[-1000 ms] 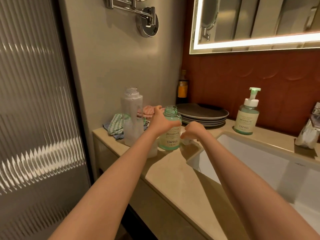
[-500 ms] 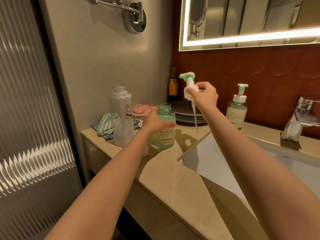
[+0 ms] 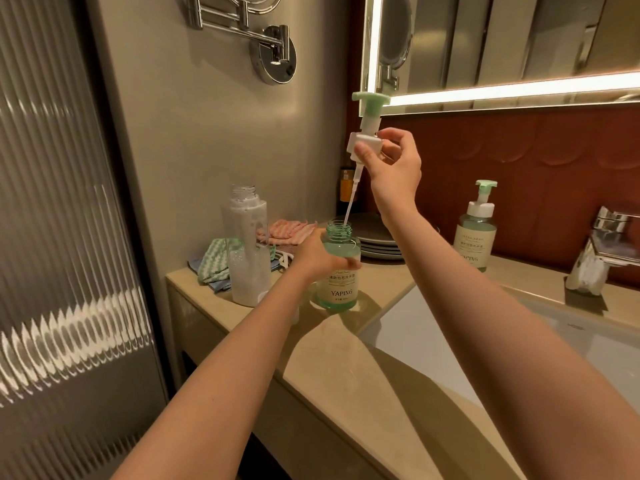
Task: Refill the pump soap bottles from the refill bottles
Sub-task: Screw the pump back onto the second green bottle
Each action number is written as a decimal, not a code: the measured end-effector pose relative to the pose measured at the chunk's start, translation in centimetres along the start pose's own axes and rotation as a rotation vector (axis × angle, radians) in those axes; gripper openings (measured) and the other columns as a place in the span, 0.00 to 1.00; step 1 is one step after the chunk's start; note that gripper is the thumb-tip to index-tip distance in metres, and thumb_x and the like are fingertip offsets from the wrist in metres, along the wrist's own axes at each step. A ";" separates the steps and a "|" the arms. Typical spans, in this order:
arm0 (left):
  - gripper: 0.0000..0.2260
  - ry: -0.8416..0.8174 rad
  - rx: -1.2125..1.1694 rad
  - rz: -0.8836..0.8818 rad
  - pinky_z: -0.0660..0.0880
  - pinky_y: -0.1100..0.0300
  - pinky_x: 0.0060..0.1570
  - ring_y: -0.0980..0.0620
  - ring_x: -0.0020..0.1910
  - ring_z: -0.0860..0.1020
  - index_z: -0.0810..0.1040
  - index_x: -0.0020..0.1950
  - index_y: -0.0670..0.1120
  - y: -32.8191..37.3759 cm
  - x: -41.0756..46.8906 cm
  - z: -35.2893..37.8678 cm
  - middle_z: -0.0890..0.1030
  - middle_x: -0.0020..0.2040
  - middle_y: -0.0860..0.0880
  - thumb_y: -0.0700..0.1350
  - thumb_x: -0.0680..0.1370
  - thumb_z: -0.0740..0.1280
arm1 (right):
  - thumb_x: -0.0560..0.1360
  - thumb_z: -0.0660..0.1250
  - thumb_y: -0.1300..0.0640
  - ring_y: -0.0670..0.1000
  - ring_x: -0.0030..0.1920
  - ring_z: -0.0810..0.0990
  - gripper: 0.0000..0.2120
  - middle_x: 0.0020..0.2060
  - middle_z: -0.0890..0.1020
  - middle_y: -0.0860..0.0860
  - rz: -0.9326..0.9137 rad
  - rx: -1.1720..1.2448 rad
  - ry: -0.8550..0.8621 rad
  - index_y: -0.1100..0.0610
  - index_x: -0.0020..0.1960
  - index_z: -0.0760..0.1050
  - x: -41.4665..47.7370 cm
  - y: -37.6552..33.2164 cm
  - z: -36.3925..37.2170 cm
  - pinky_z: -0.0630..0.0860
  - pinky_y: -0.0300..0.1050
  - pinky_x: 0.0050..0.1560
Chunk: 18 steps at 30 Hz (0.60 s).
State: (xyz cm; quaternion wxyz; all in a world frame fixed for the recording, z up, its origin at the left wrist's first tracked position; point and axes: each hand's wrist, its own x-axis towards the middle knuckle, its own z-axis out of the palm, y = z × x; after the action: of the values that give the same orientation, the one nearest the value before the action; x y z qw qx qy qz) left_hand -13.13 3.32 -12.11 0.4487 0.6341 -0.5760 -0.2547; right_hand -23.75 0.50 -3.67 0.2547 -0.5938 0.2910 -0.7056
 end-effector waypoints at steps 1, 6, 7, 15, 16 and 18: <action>0.38 -0.003 -0.004 -0.001 0.68 0.56 0.58 0.47 0.67 0.68 0.61 0.72 0.43 -0.1 0.1 0.0 0.69 0.69 0.46 0.45 0.67 0.77 | 0.71 0.71 0.55 0.40 0.43 0.76 0.17 0.47 0.76 0.48 0.009 -0.002 -0.010 0.58 0.57 0.71 -0.3 0.3 0.1 0.77 0.32 0.42; 0.38 -0.001 -0.009 -0.003 0.67 0.58 0.56 0.47 0.66 0.70 0.63 0.71 0.44 -0.3 0.3 0.1 0.72 0.67 0.47 0.46 0.66 0.77 | 0.70 0.72 0.57 0.50 0.49 0.79 0.16 0.47 0.78 0.50 0.068 -0.051 -0.138 0.56 0.54 0.70 -1.4 2.5 0.3 0.80 0.48 0.49; 0.38 -0.001 -0.008 0.004 0.66 0.59 0.54 0.47 0.66 0.70 0.63 0.71 0.44 -0.3 0.3 0.1 0.72 0.67 0.47 0.45 0.66 0.77 | 0.69 0.73 0.57 0.49 0.49 0.79 0.17 0.47 0.78 0.49 0.082 -0.073 -0.165 0.56 0.54 0.70 -1.6 2.8 0.2 0.79 0.46 0.49; 0.32 -0.009 -0.012 0.028 0.69 0.53 0.59 0.48 0.64 0.72 0.68 0.67 0.47 -0.7 0.6 0.1 0.75 0.63 0.48 0.44 0.66 0.77 | 0.67 0.74 0.60 0.51 0.57 0.76 0.32 0.56 0.77 0.51 0.248 -0.271 -0.445 0.59 0.68 0.67 -1.9 5.1 -0.5 0.75 0.50 0.59; 0.32 -0.011 -0.015 0.028 0.70 0.52 0.59 0.47 0.64 0.72 0.68 0.66 0.47 -0.7 0.7 0.1 0.75 0.63 0.48 0.44 0.66 0.77 | 0.67 0.74 0.60 0.51 0.58 0.75 0.33 0.58 0.77 0.53 0.256 -0.288 -0.470 0.60 0.69 0.67 -1.9 5.2 -0.6 0.75 0.49 0.59; 0.31 -0.015 -0.018 0.034 0.70 0.51 0.59 0.46 0.64 0.72 0.69 0.66 0.47 -0.9 0.8 0.1 0.76 0.63 0.48 0.44 0.66 0.77 | 0.68 0.74 0.60 0.52 0.59 0.75 0.32 0.60 0.76 0.54 0.254 -0.336 -0.527 0.61 0.69 0.67 -2.0 5.3 -0.8 0.75 0.45 0.56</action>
State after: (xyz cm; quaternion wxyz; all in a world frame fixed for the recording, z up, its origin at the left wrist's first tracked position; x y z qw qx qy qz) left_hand -12.61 2.43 -12.76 0.4544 0.6183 -0.5877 -0.2567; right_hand -24.12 -1.73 -8.89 0.3056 -0.7486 0.3991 -0.4324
